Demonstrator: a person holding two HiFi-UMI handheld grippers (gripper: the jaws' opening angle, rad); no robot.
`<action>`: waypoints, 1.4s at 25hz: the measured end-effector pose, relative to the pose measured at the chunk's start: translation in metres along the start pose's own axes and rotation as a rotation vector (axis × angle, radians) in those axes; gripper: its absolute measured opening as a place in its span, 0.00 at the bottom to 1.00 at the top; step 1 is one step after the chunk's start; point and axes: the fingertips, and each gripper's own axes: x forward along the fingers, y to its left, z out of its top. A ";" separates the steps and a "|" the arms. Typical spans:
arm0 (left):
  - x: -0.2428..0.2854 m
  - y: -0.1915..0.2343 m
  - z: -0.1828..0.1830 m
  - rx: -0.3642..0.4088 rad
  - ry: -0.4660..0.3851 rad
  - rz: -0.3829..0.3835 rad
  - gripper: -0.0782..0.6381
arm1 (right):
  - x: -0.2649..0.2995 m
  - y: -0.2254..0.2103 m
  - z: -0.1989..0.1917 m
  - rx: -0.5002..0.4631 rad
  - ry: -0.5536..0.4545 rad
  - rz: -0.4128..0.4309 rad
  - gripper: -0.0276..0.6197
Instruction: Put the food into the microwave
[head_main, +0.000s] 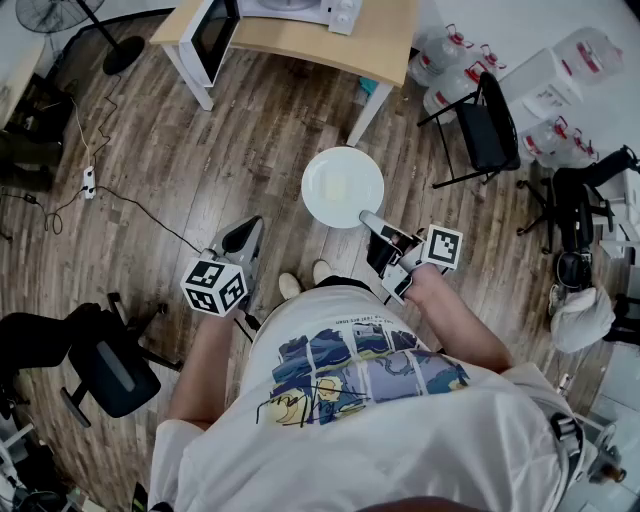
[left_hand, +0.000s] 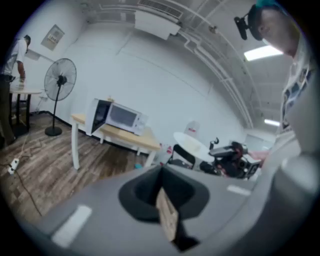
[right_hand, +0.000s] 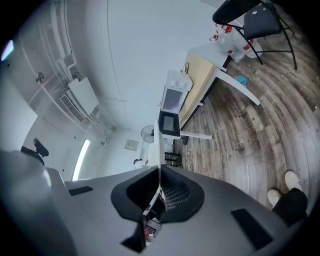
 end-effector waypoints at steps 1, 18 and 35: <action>-0.001 -0.004 0.000 0.003 0.003 0.005 0.12 | -0.001 0.000 0.001 0.000 0.002 -0.003 0.07; 0.051 -0.044 0.030 0.041 0.007 0.027 0.12 | 0.008 -0.024 0.058 0.005 0.065 0.023 0.07; 0.086 0.104 0.131 0.126 0.016 -0.114 0.12 | 0.176 -0.023 0.132 0.038 -0.062 -0.050 0.07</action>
